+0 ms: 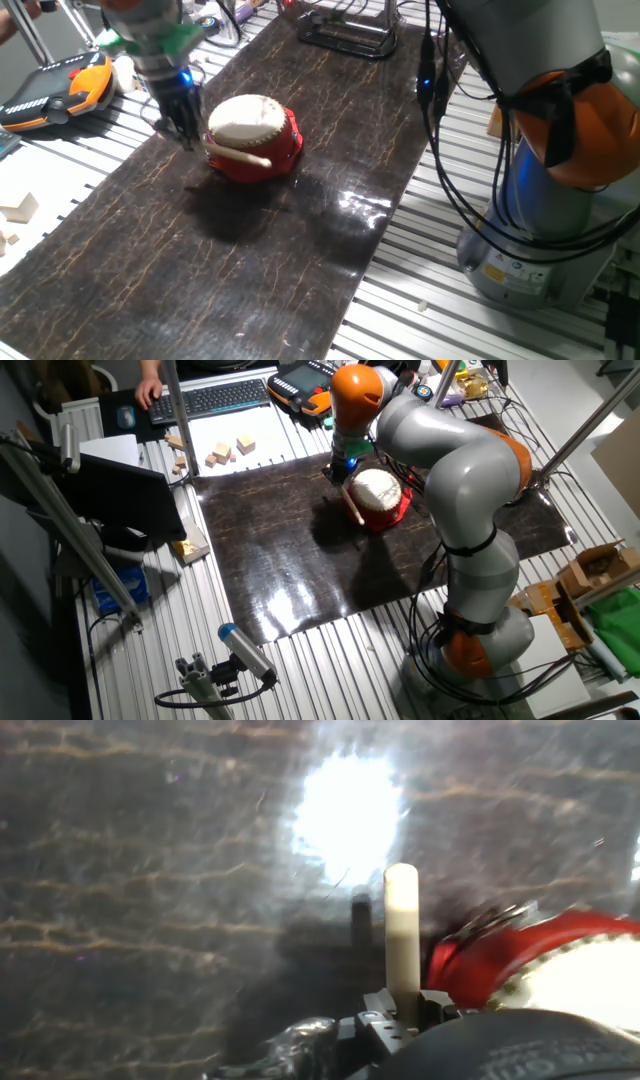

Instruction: Play the drum

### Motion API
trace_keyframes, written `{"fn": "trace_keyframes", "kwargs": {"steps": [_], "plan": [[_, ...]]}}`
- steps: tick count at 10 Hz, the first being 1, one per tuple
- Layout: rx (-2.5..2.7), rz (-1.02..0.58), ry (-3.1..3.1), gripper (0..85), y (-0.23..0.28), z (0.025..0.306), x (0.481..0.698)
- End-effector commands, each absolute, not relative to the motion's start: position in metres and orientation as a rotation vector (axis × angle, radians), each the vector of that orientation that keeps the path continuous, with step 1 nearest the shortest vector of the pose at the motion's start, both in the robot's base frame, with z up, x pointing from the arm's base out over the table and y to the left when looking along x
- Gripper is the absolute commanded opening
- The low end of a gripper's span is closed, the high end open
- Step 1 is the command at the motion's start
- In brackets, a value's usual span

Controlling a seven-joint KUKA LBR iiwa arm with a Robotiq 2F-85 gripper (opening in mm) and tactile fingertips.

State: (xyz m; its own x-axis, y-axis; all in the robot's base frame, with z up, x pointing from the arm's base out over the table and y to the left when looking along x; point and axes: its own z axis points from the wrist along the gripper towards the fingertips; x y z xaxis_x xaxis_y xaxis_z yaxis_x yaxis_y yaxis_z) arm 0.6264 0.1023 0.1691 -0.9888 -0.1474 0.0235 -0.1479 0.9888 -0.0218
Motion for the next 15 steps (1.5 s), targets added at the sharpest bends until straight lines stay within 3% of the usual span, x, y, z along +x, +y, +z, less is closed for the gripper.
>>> {"fn": "trace_keyframes", "kwargs": {"steps": [1,3,8,15], "plan": [[0.235,0.046,-3.115,1.0,0.098,0.170,0.631],[0.260,0.064,-3.121,1.0,0.081,0.175,0.648],[0.255,0.098,-3.124,1.0,0.047,0.191,0.660],[0.285,0.202,-3.177,1.0,0.022,0.179,0.674]]}}
